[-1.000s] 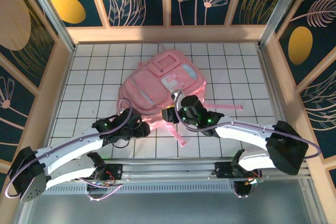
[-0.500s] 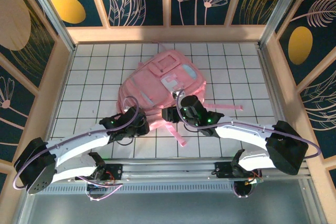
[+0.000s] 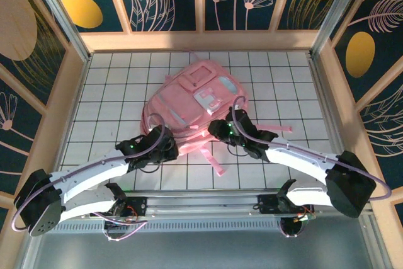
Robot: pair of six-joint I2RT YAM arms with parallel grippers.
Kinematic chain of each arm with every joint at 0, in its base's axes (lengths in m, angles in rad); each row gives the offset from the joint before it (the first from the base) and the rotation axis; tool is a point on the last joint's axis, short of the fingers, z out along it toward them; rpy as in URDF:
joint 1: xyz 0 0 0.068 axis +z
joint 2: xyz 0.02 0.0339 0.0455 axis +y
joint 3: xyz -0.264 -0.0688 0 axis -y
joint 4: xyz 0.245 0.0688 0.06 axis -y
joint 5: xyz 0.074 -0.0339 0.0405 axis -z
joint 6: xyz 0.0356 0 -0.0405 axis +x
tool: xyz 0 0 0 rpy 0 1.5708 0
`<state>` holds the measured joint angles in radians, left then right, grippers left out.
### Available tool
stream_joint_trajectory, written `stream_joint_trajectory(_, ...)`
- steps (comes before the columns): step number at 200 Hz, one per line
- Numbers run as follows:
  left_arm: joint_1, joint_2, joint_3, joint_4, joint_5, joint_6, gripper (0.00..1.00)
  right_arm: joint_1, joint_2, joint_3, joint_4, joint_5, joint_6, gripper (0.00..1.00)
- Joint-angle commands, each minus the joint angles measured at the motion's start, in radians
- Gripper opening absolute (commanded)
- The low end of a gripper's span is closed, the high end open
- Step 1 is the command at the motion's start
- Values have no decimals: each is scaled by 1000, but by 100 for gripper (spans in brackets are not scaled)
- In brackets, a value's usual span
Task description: Pack the student bag
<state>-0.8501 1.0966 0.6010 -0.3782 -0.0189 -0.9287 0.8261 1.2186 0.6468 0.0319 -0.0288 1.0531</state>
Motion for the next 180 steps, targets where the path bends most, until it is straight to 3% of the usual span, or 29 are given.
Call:
stream_joint_trajectory(1, -4, 13, 63, 59, 32, 45, 0, -12, -37, -35, -22, -91, 161, 43)
stream_joint_trajectory(50, -8, 75, 106, 107, 79, 63, 0, -10, -4, -138, 181, -223, 317, 46)
stream_joint_trajectory(117, -51, 144, 153, 178, 133, 71, 0, -7, 168, -194, 588, -189, 445, 44)
stream_joint_trajectory(132, -53, 143, 148, 175, 139, 76, 0, -7, 220, -180, 651, -183, 451, 36)
stream_joint_trajectory(164, -55, 125, 132, 146, 117, 88, 0, -7, 234, -153, 661, -146, 431, 1)
stream_joint_trajectory(180, -55, 111, 120, 137, 97, 79, 13, -5, 211, -144, 612, -121, 412, 0)
